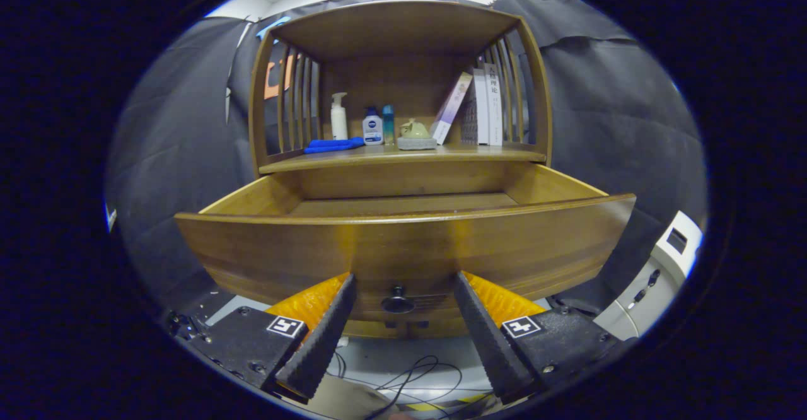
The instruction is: Pull open the drawer, take out the items inside it, and place them on the countertop above the cabinet.
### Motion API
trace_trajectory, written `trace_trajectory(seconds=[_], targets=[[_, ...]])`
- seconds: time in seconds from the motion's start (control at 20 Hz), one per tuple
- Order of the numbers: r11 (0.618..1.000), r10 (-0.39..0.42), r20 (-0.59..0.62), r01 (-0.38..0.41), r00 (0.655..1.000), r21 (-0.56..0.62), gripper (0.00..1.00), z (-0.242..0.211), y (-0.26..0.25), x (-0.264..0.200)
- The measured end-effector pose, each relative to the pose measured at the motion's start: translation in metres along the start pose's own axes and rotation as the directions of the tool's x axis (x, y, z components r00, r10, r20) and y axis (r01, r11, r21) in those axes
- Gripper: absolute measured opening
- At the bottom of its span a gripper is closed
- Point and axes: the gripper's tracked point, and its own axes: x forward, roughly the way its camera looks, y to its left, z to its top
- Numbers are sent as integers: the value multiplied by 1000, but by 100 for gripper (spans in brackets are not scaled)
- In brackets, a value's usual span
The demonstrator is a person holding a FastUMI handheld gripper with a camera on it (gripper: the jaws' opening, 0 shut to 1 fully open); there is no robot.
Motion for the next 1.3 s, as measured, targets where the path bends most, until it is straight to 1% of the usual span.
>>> trace_trajectory(seconds=[0.45,0.75,0.9,0.95,1.05,1.3], targets=[[1000,8,-3,-8,1000,8,99,6,-1,5],[997,33,-37,-30,999,73,99,25,4,35],[995,39,-31,-36,999,93,99,39,6,51],[994,42,-49,-36,998,105,99,40,6,54],[994,43,-58,-37,997,104,99,44,7,66],[998,42,-79,-37,996,54,99,53,7,91]])
